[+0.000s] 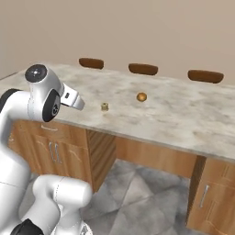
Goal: Pick the candle and candle from the dining table and place them in the open cabinet. Close the cabinet after placing the objects.
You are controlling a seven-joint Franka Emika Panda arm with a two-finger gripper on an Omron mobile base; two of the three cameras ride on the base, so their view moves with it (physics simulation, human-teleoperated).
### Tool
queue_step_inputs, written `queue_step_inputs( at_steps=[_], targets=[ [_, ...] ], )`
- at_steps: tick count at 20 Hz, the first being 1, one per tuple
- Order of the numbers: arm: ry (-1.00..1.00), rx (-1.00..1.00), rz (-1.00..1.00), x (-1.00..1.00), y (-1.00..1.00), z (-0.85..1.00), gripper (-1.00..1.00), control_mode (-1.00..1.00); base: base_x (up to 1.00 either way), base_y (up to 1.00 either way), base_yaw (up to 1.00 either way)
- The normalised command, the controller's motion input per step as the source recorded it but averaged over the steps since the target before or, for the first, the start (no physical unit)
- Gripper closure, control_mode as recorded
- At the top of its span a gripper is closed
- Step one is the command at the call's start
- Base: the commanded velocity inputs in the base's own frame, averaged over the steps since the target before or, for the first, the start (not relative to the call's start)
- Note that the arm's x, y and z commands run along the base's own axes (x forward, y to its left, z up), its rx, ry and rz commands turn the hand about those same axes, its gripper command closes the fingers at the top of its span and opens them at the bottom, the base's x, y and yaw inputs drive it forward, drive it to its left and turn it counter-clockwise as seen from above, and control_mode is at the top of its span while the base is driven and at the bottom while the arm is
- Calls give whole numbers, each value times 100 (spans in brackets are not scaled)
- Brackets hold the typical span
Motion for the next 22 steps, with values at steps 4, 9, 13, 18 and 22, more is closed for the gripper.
queue_step_inputs(
  at_steps=[4, 9, 13, 18, 22],
  targets=[
    [0, 0, 0, 0, 0, 0, -100, 100, 58, 39, -11],
    [0, 0, 0, 0, 0, 0, -100, 100, 59, 37, -11],
    [0, 0, 0, 0, 0, 0, -100, 100, 60, 37, -9],
    [0, 0, 0, 0, 0, 0, -100, 100, 59, 36, -7],
    [0, 0, 0, 0, 0, 0, -100, 100, 43, 24, -4]
  ],
)
